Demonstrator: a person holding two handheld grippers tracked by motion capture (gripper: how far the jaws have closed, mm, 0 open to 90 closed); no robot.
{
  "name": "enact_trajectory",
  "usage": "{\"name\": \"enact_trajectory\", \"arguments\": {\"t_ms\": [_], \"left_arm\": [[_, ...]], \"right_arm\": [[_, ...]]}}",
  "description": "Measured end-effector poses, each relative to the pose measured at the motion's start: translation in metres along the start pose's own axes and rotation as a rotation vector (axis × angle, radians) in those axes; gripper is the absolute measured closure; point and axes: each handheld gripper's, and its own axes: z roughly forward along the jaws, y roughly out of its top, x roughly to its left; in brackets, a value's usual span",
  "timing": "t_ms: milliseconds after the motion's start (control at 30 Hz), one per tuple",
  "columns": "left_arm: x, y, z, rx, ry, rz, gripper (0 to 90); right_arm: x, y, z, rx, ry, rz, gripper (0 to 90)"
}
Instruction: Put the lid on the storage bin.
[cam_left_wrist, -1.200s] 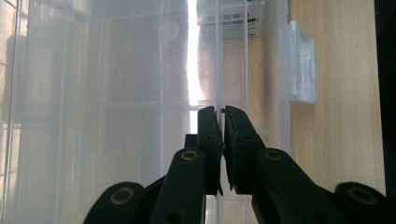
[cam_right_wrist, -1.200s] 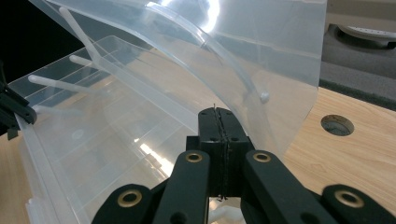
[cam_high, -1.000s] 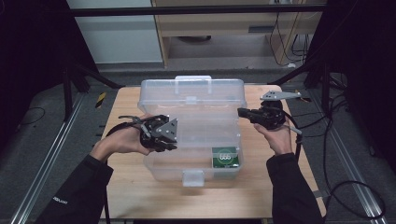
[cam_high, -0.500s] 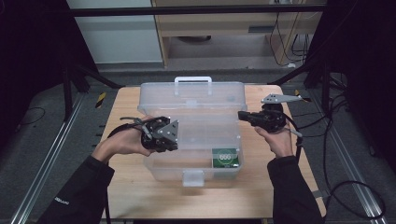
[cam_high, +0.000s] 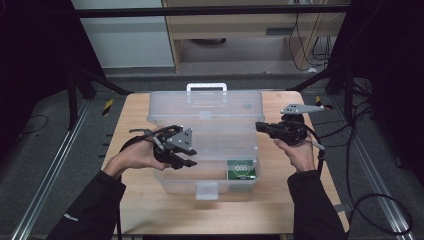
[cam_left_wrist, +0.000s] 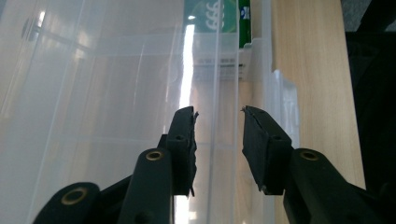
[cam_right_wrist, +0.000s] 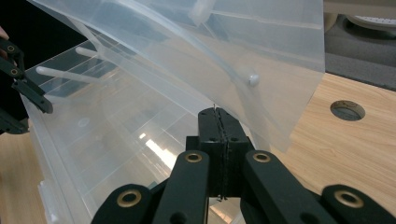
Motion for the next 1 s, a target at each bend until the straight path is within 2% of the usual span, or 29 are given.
{"name": "enact_trajectory", "arguments": {"t_ms": [167, 300, 433, 533, 633, 767, 1000], "left_arm": [[-0.002, 0.002, -0.001, -0.079, 0.013, -0.034, 55.4], [-0.005, 0.002, 0.0, -0.117, 0.038, -0.065, 51.1], [-0.007, -0.001, 0.0, -0.182, 0.049, -0.119, 50.5], [-0.006, -0.004, 0.001, -0.214, 0.054, -0.151, 48.9], [-0.006, -0.008, 0.0, -0.237, 0.081, -0.184, 48.9], [-0.007, -0.014, -0.003, -0.299, 0.122, -0.252, 49.1], [-0.011, -0.023, -0.009, -0.346, 0.157, -0.314, 51.1]], "right_arm": [[0.0, -0.001, 0.0, -0.001, 0.002, 0.002, 90.0], [0.001, -0.003, -0.001, -0.001, 0.005, 0.001, 90.0], [0.001, -0.005, -0.001, -0.001, 0.009, -0.001, 90.0], [0.002, -0.005, -0.002, 0.004, 0.003, -0.003, 90.0], [0.002, -0.006, -0.002, 0.002, 0.005, -0.002, 90.0], [0.003, -0.007, -0.002, 0.0, 0.007, -0.004, 90.0], [0.003, -0.011, -0.003, -0.001, 0.018, -0.005, 90.0]]}}
